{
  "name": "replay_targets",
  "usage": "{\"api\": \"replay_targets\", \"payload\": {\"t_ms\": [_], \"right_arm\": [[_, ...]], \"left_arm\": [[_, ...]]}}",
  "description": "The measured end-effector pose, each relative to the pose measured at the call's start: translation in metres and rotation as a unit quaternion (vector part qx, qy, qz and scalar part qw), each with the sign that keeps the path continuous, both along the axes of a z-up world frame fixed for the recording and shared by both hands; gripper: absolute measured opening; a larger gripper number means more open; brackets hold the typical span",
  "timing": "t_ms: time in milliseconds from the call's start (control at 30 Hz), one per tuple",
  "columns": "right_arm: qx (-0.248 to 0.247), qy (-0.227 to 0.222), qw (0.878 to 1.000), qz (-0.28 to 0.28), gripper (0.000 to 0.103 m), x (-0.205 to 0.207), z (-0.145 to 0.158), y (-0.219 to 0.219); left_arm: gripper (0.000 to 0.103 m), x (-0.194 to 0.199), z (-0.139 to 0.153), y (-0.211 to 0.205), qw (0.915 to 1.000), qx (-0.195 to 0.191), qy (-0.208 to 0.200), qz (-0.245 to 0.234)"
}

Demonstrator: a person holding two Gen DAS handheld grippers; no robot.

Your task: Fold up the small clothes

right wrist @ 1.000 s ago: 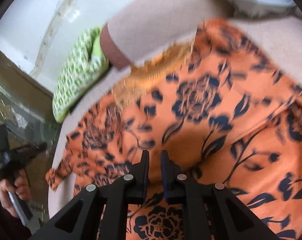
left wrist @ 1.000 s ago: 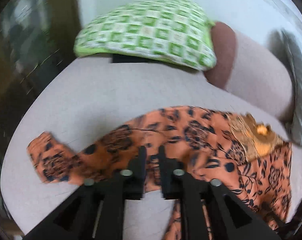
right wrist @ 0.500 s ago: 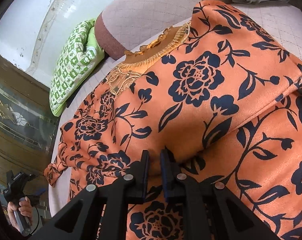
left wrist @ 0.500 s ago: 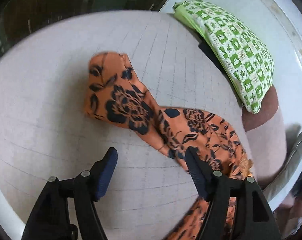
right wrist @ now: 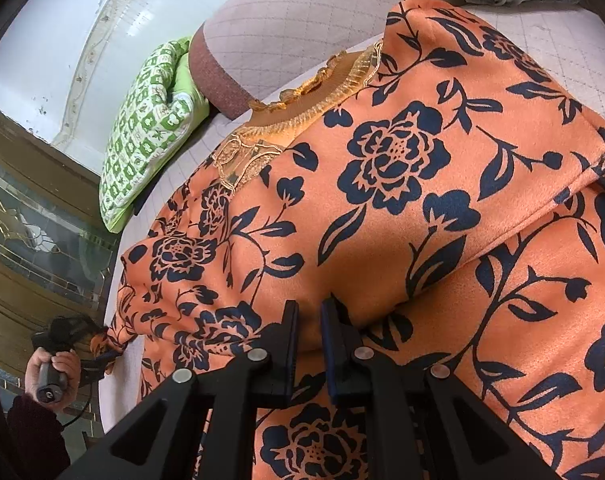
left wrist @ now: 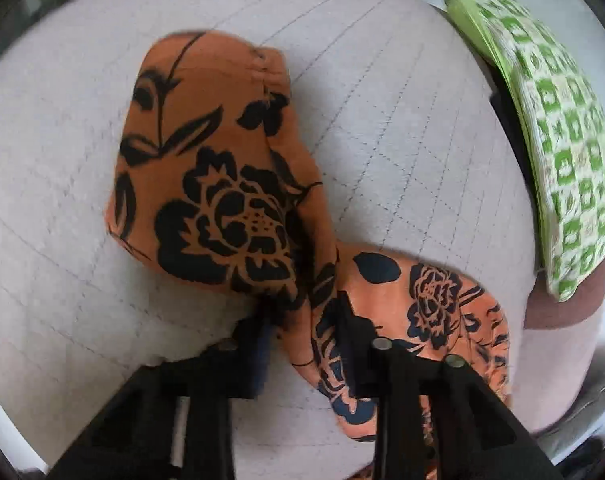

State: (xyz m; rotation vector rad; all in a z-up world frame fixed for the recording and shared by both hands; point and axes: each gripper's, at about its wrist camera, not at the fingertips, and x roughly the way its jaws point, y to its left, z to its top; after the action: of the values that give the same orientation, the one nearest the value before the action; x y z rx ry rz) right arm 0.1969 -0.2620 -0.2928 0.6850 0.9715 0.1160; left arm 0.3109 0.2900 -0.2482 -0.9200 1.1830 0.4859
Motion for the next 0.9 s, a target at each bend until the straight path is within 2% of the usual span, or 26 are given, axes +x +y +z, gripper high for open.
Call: {"api": "replay_targets", "payload": {"t_ms": [33, 133, 200, 233, 300, 367, 467, 500, 533, 600, 633, 667, 700, 733, 800, 867, 900], "right_arm": [[0.002, 0.0, 1.0, 0.0, 0.014, 0.0, 0.0, -0.001], [0.011, 0.002, 1.0, -0.004, 0.014, -0.003, 0.001, -0.004], [0.02, 0.001, 1.0, -0.009, 0.014, -0.007, 0.003, -0.007], [0.022, 0.0, 1.0, -0.011, 0.014, -0.008, 0.004, -0.009], [0.023, -0.005, 1.0, -0.018, 0.014, -0.012, 0.006, -0.014], [0.021, -0.008, 0.999, -0.027, 0.014, -0.014, 0.008, -0.022], [0.032, -0.008, 0.998, -0.05, 0.014, -0.018, 0.009, -0.038], [0.039, -0.008, 0.997, -0.061, 0.014, -0.02, 0.01, -0.046], [0.043, -0.01, 0.997, -0.067, 0.014, -0.021, 0.011, -0.052], [0.049, -0.013, 0.995, -0.081, 0.014, -0.023, 0.013, -0.066], [0.052, -0.015, 0.995, -0.088, 0.014, -0.024, 0.015, -0.073], [0.054, -0.019, 0.994, -0.098, 0.014, -0.026, 0.016, -0.082], [0.054, -0.021, 0.993, -0.106, 0.014, -0.027, 0.018, -0.09], [0.054, -0.024, 0.992, -0.114, 0.014, -0.029, 0.019, -0.097], [0.058, -0.029, 0.989, -0.134, 0.013, -0.034, 0.021, -0.114], [0.063, -0.03, 0.987, -0.146, 0.013, -0.037, 0.021, -0.126], [0.064, -0.029, 0.986, -0.149, 0.013, -0.038, 0.021, -0.131]], "left_arm": [[0.014, 0.0, 0.004, -0.003, 0.9998, 0.015, -0.007, -0.011], [0.012, -0.005, 0.02, -0.013, 0.9982, 0.05, -0.028, -0.017], [0.012, -0.002, 0.042, -0.031, 0.9933, 0.089, -0.054, -0.05], [0.012, 0.0, 0.058, -0.046, 0.9883, 0.111, -0.075, -0.074], [0.012, 0.003, 0.093, -0.078, 0.9728, 0.155, -0.118, -0.125], [0.012, 0.008, 0.134, -0.128, 0.9416, 0.214, -0.165, -0.201], [0.012, 0.007, 0.184, -0.216, 0.8737, 0.28, -0.225, -0.328], [0.012, 0.002, 0.194, -0.246, 0.8486, 0.298, -0.238, -0.366], [0.013, -0.005, 0.204, -0.29, 0.8088, 0.321, -0.251, -0.424], [0.016, -0.016, 0.206, -0.349, 0.7596, 0.34, -0.251, -0.494], [0.024, -0.02, 0.203, -0.38, 0.7372, 0.339, -0.246, -0.53], [0.037, -0.025, 0.199, -0.409, 0.7189, 0.327, -0.239, -0.565], [0.042, -0.028, 0.196, -0.433, 0.7073, 0.31, -0.234, -0.591], [0.046, -0.031, 0.196, -0.442, 0.7055, 0.295, -0.238, -0.599], [0.05, -0.037, 0.201, -0.449, 0.7126, 0.261, -0.256, -0.599], [0.068, -0.042, 0.204, -0.435, 0.7293, 0.237, -0.27, -0.582], [0.07, -0.041, 0.205, -0.425, 0.7371, 0.24, -0.27, -0.571]]}}
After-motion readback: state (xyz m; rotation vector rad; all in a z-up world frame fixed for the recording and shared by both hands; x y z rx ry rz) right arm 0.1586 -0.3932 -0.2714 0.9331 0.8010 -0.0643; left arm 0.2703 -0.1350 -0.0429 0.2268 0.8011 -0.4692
